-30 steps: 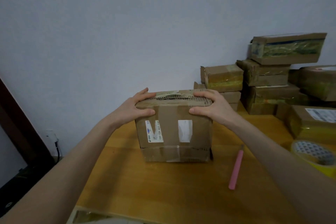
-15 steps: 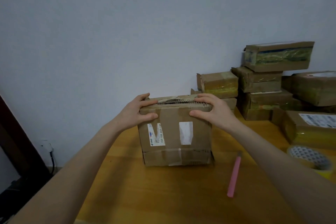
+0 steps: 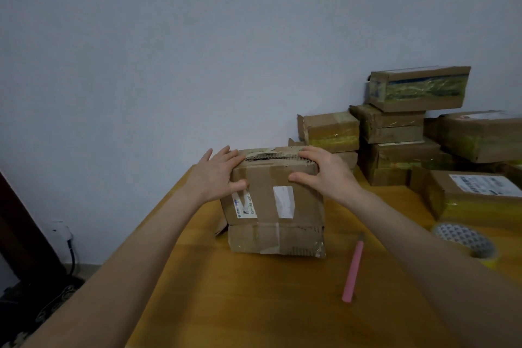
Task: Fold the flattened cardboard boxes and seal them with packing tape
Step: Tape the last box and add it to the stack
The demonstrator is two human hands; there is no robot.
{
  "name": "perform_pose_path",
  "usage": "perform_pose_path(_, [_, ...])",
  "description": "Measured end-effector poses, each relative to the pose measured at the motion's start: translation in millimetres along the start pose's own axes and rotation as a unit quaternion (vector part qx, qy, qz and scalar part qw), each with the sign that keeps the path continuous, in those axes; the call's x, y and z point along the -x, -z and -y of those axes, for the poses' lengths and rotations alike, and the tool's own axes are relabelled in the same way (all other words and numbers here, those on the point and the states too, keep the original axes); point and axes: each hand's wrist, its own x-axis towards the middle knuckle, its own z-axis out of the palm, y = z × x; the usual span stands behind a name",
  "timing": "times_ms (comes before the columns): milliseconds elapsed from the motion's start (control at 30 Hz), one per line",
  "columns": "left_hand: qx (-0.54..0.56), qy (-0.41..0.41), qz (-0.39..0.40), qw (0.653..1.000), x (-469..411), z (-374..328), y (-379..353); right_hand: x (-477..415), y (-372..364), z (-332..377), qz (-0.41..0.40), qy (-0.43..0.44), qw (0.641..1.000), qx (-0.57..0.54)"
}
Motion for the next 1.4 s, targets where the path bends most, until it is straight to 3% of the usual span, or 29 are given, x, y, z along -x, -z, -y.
perform_pose_path(167, [-0.006, -0.008, -0.035, 0.999, -4, -20, 9, -3, -2, 3, 0.001, 0.019, 1.000, 0.004])
perform_pose_path(300, [0.047, -0.027, 0.037, 0.998, -9, -29, 2, -5, -7, 5, 0.018, 0.014, 0.999, 0.041])
perform_pose_path(400, [0.044, -0.040, 0.061, 0.996, -5, -32, -19, 3, -22, -2, 0.078, -0.009, 0.992, 0.098])
perform_pose_path(533, [0.008, -0.040, 0.005, 0.999, -6, -39, -35, 10, -35, -18, 0.083, -0.027, 0.995, 0.044])
perform_pose_path(1000, [-0.001, -0.031, 0.045, 0.998, -21, -51, -30, -2, -35, -29, 0.113, -0.011, 0.991, 0.066])
perform_pose_path(1300, [-0.010, -0.018, -0.022, 1.000, -15, -58, -29, 4, -28, -30, 0.104, -0.041, 0.993, 0.024])
perform_pose_path(1400, [-0.026, -0.021, -0.012, 0.999, -19, -67, -21, 6, -23, -28, 0.091, -0.056, 0.994, 0.019])
